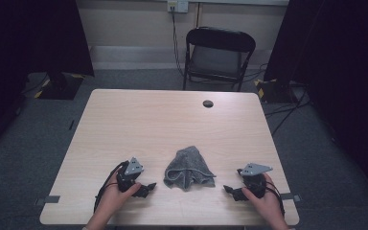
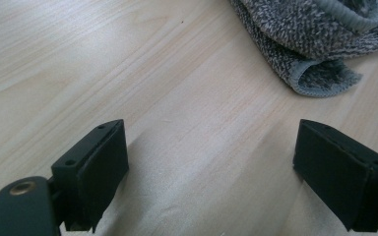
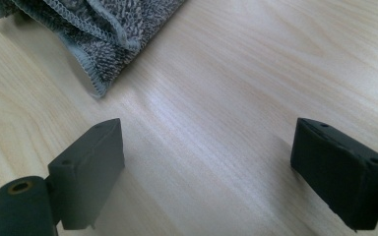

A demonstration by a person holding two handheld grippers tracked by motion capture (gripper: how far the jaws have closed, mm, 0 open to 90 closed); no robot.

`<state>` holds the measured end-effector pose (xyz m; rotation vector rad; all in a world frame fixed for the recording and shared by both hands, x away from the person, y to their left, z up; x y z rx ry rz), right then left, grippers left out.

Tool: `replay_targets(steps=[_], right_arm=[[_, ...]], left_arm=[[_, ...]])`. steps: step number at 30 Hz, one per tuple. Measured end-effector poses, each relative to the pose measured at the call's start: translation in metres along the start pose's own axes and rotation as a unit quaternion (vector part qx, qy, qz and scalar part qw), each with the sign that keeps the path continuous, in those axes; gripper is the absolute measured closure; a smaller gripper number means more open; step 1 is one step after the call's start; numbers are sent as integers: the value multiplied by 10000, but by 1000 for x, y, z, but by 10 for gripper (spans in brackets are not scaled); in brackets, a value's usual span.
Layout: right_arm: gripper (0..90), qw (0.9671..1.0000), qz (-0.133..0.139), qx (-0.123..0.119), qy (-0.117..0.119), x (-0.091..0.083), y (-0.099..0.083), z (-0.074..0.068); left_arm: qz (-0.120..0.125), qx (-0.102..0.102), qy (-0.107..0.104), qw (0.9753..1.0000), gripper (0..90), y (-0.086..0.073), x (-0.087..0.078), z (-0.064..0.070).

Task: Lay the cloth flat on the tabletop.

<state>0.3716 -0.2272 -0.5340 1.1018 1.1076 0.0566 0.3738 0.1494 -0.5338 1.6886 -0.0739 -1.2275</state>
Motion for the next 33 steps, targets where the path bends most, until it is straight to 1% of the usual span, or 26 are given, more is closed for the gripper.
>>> replay_targets(steps=[7, 10, 13, 15, 16, 17, 19, 21, 23, 25, 26, 27, 29, 30, 32, 33], right_arm=[[121, 10000, -4, -3, 5, 0, 0, 0], [119, 10000, -16, 5, 18, 0, 0, 0], [119, 10000, -19, 12, 9, 0, 0, 0], [123, 10000, -6, 7, 15, 0, 0, 0], [123, 10000, -6, 7, 15, 0, 0, 0], [141, 10000, 23, 10, 17, 0, 1, 0], [143, 10000, 18, 49, 30, 0, 2, 0], [147, 9999, 26, 83, 75, 0, 3, -1], [151, 9999, 98, 95, 81, -1, 5, -2], [155, 9996, 174, 117, 169, -2, 9, -3], [155, 9996, 174, 117, 169, -2, 9, -3], [156, 9992, 285, 180, 215, -3, 13, -5], [163, 9985, 383, 252, 298, -4, 17, -7], [167, 9983, 413, 246, 333, -4, 19, -9], [212, 9983, 418, 149, 375, -2, 22, -11], [236, 9981, 440, 132, 413, -2, 23, -13]], left_arm=[[4, -47, 56, 10000, 129, 0, -1, 1], [16, -73, 41, 10000, 142, -1, -2, 2], [60, -101, -47, 9999, 154, -1, -3, 2], [122, -255, -98, 9996, 171, 0, -3, 4], [122, -255, -98, 9996, 186, 0, -3, 4], [152, -267, -190, 9993, 192, 2, -4, 6], [213, -219, -198, 9993, 192, 5, -6, 8], [322, -274, -324, 9986, 191, 10, -8, 12], [341, -276, -390, 9983, 185, 13, -9, 15], [347, -314, -399, 9981, 167, 16, -9, 18], [347, -314, -399, 9981, 161, 16, -9, 18], [371, -378, -465, 9975, 160, 19, -9, 23], [380, -310, -473, 9977, 160, 22, -9, 26], [385, -287, -467, 9978, 165, 23, -8, 27], [423, -287, -568, 9971, 184, 25, -7, 31], [430, -244, -610, 9969, 210, 26, -7, 33]])
Point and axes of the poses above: each handheld gripper's, and its own axes: x roughly forward along the jaws, y roughly out of its top, z roughly to its right, the point moved 5 cm from there along x, roughly forward along the jaws, and after that the axes turned 1 degree about -x, right-handed, at the moved point
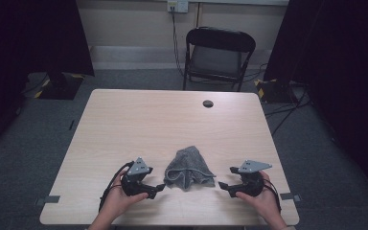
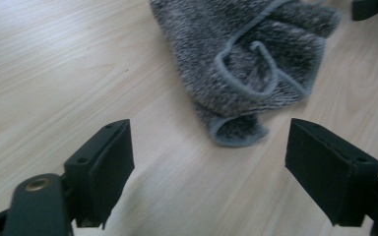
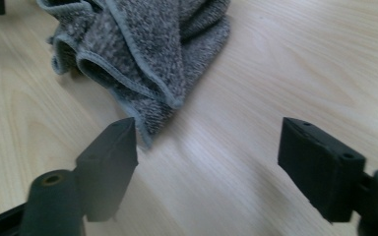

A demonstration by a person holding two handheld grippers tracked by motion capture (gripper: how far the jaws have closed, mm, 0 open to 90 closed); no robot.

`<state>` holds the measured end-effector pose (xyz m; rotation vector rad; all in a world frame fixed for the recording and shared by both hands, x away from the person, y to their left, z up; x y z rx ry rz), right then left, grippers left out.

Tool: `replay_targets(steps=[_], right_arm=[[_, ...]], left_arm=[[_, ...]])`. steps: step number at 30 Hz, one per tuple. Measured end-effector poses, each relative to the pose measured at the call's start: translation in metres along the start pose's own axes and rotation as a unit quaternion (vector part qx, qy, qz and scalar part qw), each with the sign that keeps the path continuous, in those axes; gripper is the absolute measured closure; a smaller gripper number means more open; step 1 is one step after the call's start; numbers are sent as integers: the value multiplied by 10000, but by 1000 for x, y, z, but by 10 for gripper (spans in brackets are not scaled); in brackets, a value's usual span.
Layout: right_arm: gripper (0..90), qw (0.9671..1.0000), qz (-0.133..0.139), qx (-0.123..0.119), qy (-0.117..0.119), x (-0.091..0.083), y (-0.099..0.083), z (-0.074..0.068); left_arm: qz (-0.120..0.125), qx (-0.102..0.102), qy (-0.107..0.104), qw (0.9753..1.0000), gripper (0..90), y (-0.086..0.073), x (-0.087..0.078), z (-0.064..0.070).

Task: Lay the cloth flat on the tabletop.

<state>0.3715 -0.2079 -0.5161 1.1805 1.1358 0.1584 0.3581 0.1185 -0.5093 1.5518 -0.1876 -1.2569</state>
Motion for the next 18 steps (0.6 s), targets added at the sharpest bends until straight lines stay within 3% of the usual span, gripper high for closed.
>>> replay_targets(steps=[5, 6, 8, 18], right_arm=[[294, 9999, 39, -45, 136, 3, 4, -4], [342, 9998, 36, -61, 186, 5, 5, -6], [354, 9998, 54, -56, 205, 7, 6, -7], [488, 9992, 157, -144, 334, 9, 12, -14]], left_arm=[[54, 67, -122, 9999, 319, 3, 1, 6], [90, 113, -118, 9998, 347, 5, 2, 8], [23, 94, -137, 9999, 371, 6, 3, 9], [143, 136, -223, 9996, 484, 12, 6, 17]])
Point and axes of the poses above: each handheld gripper's, and its own axes: x roughly forward along the jaws, y roughly out of its top, z roughly to its right, the point moved 5 cm from there along x, roughly forward along the jaws, and after that the axes turned 1 degree about -x, right-handed, at the moved point
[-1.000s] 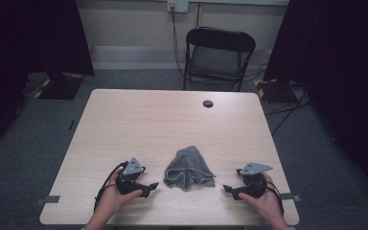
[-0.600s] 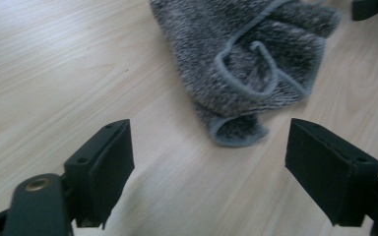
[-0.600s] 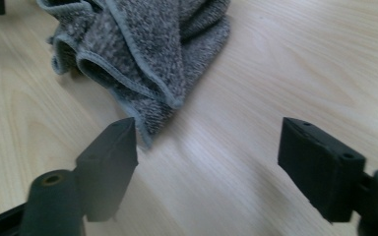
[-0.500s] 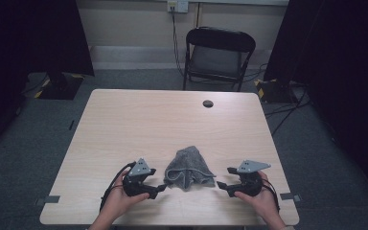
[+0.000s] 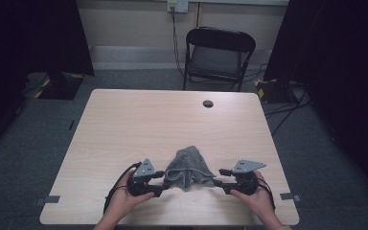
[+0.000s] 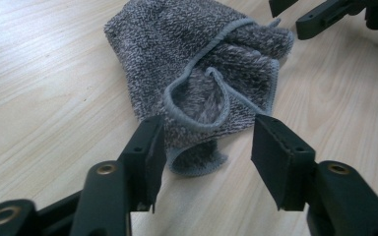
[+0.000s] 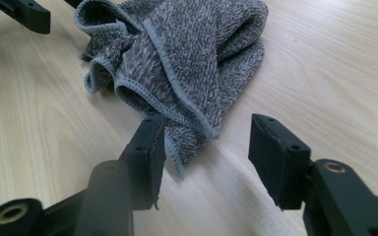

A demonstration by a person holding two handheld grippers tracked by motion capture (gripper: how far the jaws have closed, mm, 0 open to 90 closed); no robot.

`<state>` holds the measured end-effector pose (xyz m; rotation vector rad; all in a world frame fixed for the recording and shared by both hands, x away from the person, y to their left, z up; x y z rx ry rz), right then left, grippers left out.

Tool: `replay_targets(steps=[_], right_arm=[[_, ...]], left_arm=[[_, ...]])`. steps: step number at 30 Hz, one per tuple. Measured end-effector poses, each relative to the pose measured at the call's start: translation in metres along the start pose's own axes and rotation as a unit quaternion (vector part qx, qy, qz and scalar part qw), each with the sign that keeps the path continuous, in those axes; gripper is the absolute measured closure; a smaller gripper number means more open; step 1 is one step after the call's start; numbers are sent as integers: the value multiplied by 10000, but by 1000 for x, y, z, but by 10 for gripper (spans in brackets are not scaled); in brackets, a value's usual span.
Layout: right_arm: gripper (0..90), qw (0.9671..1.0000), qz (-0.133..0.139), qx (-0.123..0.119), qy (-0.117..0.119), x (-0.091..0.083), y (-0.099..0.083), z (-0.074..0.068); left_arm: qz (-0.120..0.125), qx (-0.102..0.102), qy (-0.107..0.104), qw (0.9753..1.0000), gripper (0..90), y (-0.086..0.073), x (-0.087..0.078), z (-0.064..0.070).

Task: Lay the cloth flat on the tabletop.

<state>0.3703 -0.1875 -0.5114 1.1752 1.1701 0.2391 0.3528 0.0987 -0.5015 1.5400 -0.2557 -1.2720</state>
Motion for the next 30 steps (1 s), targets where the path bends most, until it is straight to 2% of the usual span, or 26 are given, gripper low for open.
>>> replay_targets(steps=[2, 6, 11, 14, 16, 22, 26, 29, 30], right_arm=[[516, 10000, 13, 20, -4, 1, 0, 0], [597, 10000, 64, 23, 17, 1, 2, 0], [703, 10000, 51, 21, 73, 3, 4, -2], [719, 9999, 45, 16, 134, 5, 5, -3], [748, 9999, 1, -12, 120, 7, 6, -4], [800, 9998, -95, -4, 149, 10, 5, -4], [854, 9998, -142, -1, 170, 11, 4, -4], [880, 9996, -160, -43, 224, 11, 4, -5], [886, 9996, -166, -64, 234, 11, 4, -5]], left_arm=[[-36, 21, 68, 10000, 528, 0, 0, -1], [-60, -27, 73, 10000, 552, -1, 1, -3], [-71, 61, 142, 9999, 590, 1, 2, -4], [-61, 43, 110, 9999, 620, 2, 2, -5], [-94, 62, 129, 9999, 673, 1, 2, -7], [-205, -18, 2, 9998, 763, 0, 4, -10], [-221, 15, 40, 9997, 824, 1, 3, -14], [-188, -35, 67, 9998, 852, 2, 1, -17], [-150, -65, 116, 9998, 858, 2, -2, -21]])
Point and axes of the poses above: each handheld gripper's, and its own axes: x roughly forward along the jaws, y roughly out of its top, z roughly to its right, the point moved 5 cm from there along x, roughly forward along the jaws, and after that the axes turned 1 degree about -x, right-handed, at the moved point
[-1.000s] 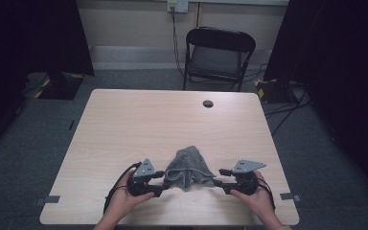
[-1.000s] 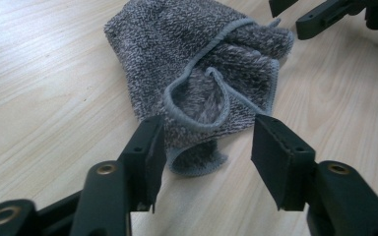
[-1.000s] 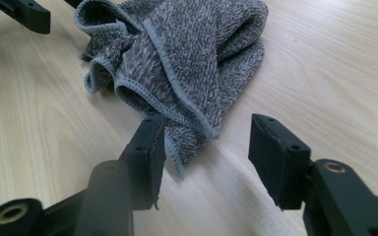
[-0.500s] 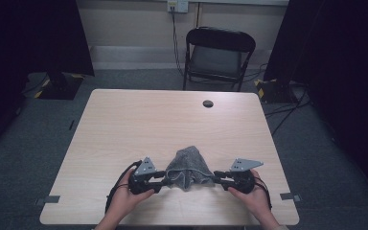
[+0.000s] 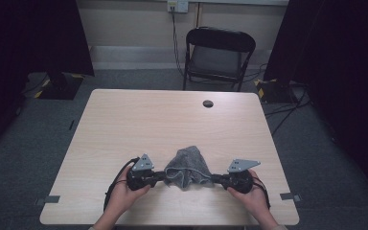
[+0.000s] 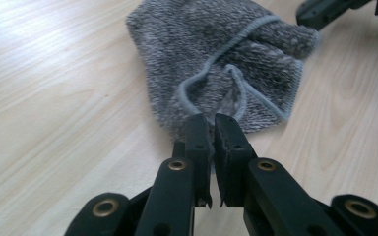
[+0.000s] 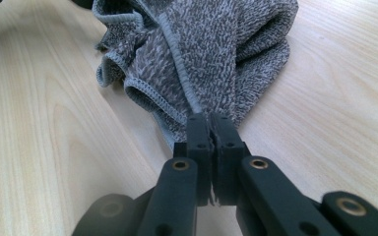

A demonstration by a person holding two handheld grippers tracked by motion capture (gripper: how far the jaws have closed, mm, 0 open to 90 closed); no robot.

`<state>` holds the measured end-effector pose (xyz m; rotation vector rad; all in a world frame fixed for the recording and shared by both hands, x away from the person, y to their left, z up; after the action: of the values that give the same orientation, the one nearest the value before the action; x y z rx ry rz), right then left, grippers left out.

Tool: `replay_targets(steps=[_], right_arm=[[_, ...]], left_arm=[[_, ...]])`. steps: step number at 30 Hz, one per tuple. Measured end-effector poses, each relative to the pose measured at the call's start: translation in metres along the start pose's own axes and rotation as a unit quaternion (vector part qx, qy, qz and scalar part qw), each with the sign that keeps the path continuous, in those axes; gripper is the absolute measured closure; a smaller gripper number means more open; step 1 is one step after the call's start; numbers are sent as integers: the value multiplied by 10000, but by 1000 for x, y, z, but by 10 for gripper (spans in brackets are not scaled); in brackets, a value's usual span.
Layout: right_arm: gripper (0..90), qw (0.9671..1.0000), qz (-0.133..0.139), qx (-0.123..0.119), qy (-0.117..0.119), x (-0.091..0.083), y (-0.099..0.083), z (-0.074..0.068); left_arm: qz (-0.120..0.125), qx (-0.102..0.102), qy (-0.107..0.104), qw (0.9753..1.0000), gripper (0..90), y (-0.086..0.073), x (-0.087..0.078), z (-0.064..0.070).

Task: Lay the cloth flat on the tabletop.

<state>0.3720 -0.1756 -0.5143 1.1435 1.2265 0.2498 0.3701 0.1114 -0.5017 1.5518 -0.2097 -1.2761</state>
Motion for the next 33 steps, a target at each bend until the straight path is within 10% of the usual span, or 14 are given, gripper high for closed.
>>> replay_targets(steps=[5, 15, 19, 27, 33], right_arm=[[893, 10000, 13, -2, 3, -2, 0, 1], [888, 9999, 107, 89, 56, -3, 2, 0], [885, 9999, 17, 57, 134, 0, 1, -2], [887, 9999, -9, 103, 137, 1, 0, -1], [892, 9999, -35, 115, 109, 0, -2, 0]], left_arm=[[58, -125, 35, 9999, 889, 0, -5, -7], [326, -169, -524, 9980, 672, 13, 3, 25], [251, -44, -414, 9988, 634, 11, 14, 26], [-50, 182, -214, 9996, 808, 3, 26, 19], [-24, -92, -257, 9996, 890, 4, 15, 9]])
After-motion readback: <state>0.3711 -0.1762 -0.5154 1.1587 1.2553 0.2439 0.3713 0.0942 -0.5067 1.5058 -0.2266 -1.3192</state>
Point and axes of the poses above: each handheld gripper's, and its own axes: x roughly forward along the jaws, y roughly out of its top, z roughly to its right, the point moved 5 cm from there along x, roughly forward along the jaws, and after that the axes turned 1 degree about -x, right-handed, at the moved point
